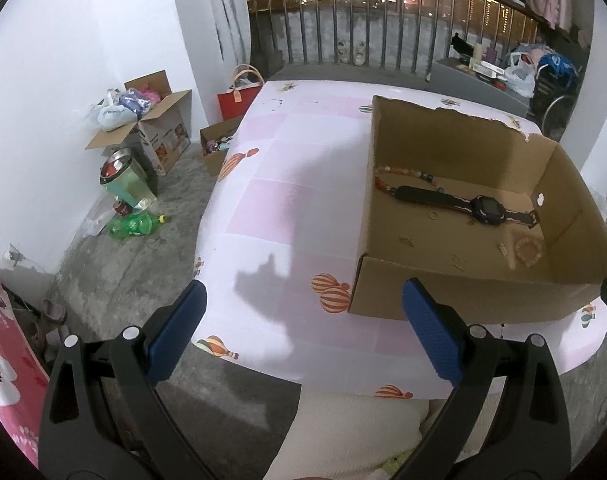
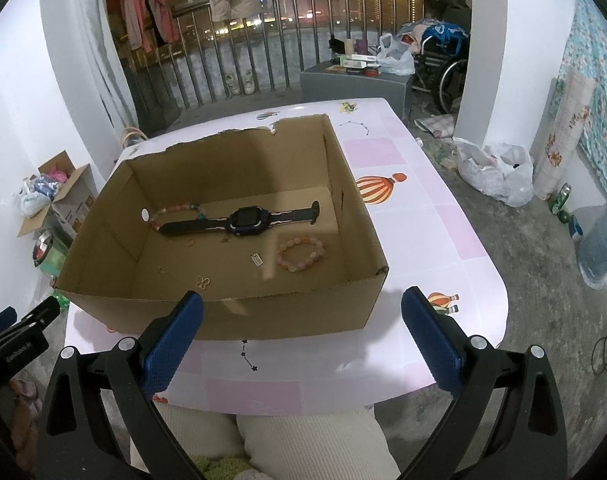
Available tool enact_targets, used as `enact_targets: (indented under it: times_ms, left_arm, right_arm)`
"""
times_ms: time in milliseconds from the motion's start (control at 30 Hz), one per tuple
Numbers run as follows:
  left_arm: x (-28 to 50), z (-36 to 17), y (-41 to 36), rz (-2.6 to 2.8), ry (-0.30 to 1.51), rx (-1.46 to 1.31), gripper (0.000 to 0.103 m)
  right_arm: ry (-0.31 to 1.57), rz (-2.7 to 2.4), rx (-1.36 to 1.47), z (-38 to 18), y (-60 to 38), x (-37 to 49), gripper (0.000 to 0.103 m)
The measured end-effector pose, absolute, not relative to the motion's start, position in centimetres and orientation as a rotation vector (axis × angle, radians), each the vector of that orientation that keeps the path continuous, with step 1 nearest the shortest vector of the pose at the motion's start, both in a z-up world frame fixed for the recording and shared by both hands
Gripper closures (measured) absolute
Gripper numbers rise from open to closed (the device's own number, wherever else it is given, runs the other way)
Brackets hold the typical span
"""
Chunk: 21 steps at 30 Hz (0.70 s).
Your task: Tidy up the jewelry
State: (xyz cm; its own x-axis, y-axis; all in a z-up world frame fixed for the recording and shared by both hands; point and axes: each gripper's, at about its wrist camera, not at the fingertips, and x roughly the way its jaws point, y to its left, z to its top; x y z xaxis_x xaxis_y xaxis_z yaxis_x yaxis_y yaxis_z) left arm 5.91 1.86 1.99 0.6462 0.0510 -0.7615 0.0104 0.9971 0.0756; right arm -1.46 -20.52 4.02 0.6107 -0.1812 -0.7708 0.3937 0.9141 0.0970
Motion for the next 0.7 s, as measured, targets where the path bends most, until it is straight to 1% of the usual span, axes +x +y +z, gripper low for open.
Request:
enact_targets:
  times_ms: [700]
  left_arm:
    - [5.69,2.55,2.59,0.003,0.85,0.067,0.009]
  right_arm:
    - [0.848,-0.35,0.281,3.75,-20.66,-1.85,0.007]
